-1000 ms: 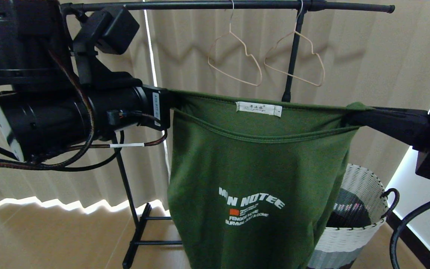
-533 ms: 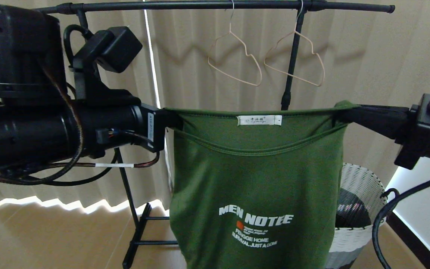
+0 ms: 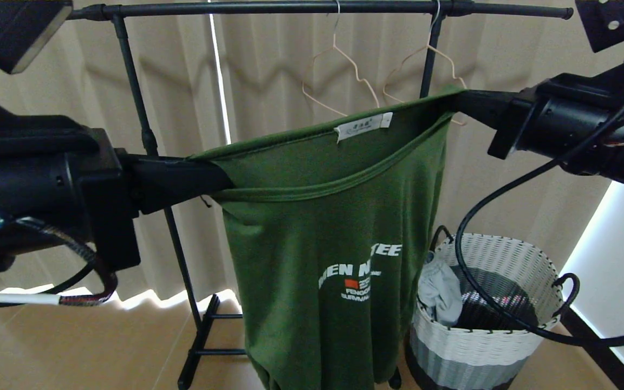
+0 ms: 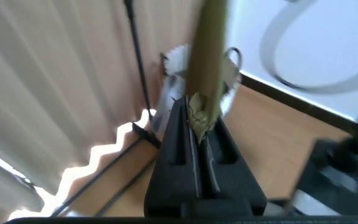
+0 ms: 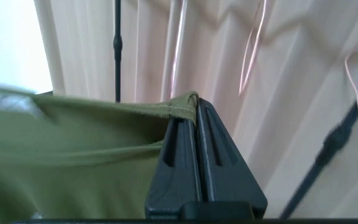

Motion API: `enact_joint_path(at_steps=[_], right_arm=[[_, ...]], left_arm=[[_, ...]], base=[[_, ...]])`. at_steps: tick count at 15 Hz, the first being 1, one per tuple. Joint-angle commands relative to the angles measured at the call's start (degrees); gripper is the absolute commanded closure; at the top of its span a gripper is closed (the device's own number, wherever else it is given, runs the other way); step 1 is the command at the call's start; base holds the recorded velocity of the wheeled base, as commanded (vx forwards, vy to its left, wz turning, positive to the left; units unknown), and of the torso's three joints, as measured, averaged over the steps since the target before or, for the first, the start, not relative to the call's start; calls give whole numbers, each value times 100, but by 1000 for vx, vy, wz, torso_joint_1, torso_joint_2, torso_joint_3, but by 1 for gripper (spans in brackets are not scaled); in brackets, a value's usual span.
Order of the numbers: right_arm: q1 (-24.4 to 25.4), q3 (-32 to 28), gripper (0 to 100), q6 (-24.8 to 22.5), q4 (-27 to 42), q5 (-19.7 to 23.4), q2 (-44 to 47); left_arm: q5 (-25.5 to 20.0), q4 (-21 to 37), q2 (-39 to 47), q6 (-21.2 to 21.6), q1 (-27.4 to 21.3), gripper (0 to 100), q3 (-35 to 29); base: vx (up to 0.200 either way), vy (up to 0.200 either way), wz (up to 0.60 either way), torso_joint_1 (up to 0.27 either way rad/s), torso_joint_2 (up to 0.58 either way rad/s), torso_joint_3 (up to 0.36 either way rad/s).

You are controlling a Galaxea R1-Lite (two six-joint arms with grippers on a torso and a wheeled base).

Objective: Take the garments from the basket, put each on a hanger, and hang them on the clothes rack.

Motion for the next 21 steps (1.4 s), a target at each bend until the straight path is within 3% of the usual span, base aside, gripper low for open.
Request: enact_joint_path(at_steps=[1,6,9,11,15,16,21], right_arm=[[1,-153,100,6,-78,-3,439],[-52,-144,100,-3,124,-65,149],[-78,-382,100,-3,1196,-65,-642],[-69,-303,100,-3,1513,-65,-1072],[-52,550,100,-3,1601,-38,-1538],[-34,875,100,-3,1574,-56,-1538],[-34,735,100,-3,1566,-56,-1494]], left_arm=[[1,-7,-371,32,-99,100,226],[45,-51,-195,50,15,100,-11],[98,-253,815,41,367,100,-1356],[256,-314,1272,23,393,100,-1839],[318,-314,1431,-91,385,100,-1496],[344,-314,1404,-117,393,100,-1074],[450,-534,1413,-65,385,100,-1004]], base=[[0,0,0,0,0,0],[0,0,0,0,0,0],[0,0,0,0,0,0],[0,0,0,0,0,0],[0,0,0,0,0,0],[0,0,0,0,0,0],[0,0,0,0,0,0]])
